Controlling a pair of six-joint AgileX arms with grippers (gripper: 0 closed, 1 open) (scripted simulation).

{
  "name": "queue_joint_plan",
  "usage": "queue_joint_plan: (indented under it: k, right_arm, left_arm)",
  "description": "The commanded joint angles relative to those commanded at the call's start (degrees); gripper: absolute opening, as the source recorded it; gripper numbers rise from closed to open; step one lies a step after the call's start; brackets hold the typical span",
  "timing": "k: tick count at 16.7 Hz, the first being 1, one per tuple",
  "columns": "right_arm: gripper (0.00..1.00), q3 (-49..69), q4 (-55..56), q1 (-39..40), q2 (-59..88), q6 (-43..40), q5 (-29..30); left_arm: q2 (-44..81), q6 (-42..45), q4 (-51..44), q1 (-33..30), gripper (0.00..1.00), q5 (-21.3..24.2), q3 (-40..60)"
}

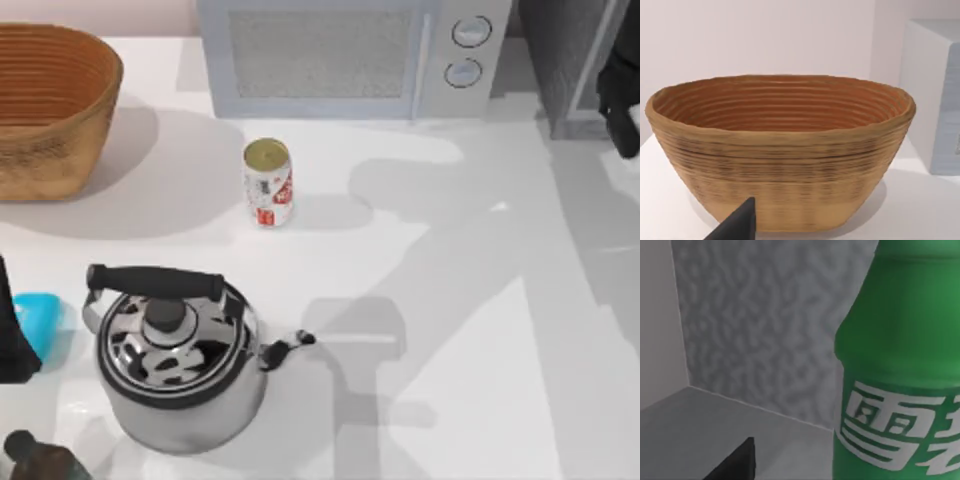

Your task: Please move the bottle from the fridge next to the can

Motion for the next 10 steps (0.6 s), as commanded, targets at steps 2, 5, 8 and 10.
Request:
queue_joint_plan:
  k: [2, 5, 8, 10]
  right_arm:
    - [1.0, 2.89, -1.39, -1.9, 1.46, -0.03, -1.88]
    - [1.0, 5.95, -2.91, -3.98, 2.97, -0.06, -3.93]
    - [1.0, 6.1, -2.98, -4.07, 3.03, -0.06, -4.03]
    - [0.92, 6.1, -2.98, -4.07, 3.03, -0.06, -4.03]
  left_arm:
    - [0.0, 0.0, 0.0, 0.0, 1.0, 0.0, 0.0]
    - [0.0, 0.0, 0.0, 0.0, 1.0, 0.0, 0.0]
    - [0.0, 0.0, 0.0, 0.0, 1.0, 0.0, 0.0]
    - [0.0, 0.0, 0.0, 0.0, 1.0, 0.0, 0.0]
